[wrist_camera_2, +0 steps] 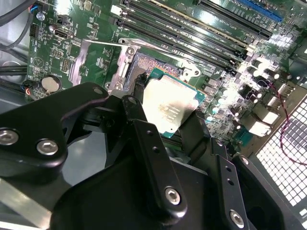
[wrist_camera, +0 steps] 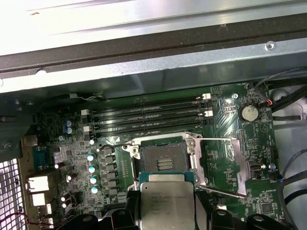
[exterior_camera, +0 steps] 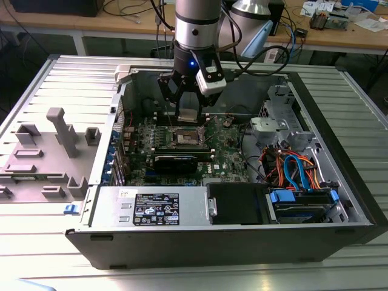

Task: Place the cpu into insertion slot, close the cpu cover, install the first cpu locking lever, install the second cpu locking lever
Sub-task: 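Place the cpu into insertion slot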

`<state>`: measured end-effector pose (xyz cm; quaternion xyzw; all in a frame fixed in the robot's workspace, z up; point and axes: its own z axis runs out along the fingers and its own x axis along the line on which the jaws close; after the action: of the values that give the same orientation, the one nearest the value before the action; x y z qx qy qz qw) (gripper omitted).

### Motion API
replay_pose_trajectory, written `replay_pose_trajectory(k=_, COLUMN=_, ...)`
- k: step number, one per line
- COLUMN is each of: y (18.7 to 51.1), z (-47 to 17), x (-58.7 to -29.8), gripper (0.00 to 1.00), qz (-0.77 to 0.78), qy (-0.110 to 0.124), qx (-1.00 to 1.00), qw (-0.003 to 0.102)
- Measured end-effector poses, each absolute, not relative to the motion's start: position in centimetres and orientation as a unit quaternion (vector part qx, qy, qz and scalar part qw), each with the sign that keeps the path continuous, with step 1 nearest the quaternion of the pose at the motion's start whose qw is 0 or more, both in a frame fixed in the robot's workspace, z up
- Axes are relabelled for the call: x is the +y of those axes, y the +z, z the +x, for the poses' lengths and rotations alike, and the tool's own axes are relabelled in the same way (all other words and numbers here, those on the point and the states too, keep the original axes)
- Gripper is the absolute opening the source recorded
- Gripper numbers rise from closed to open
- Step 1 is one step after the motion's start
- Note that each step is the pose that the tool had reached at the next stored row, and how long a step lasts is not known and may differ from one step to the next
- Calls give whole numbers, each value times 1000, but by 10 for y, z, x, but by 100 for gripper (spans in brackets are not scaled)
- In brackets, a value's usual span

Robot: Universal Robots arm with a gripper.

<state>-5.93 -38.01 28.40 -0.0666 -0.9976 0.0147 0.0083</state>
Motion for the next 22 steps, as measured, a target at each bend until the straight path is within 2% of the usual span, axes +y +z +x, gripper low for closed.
replay_pose_trajectory(k=8, y=284, z=-59, x=-380, gripper=55, qz=-82, qy=3, qx=-997, qw=9)
replay_pose_trajectory(k=22, y=282, z=-59, x=-380, gripper=55, qz=-103, qy=3, qx=-995, qw=9)
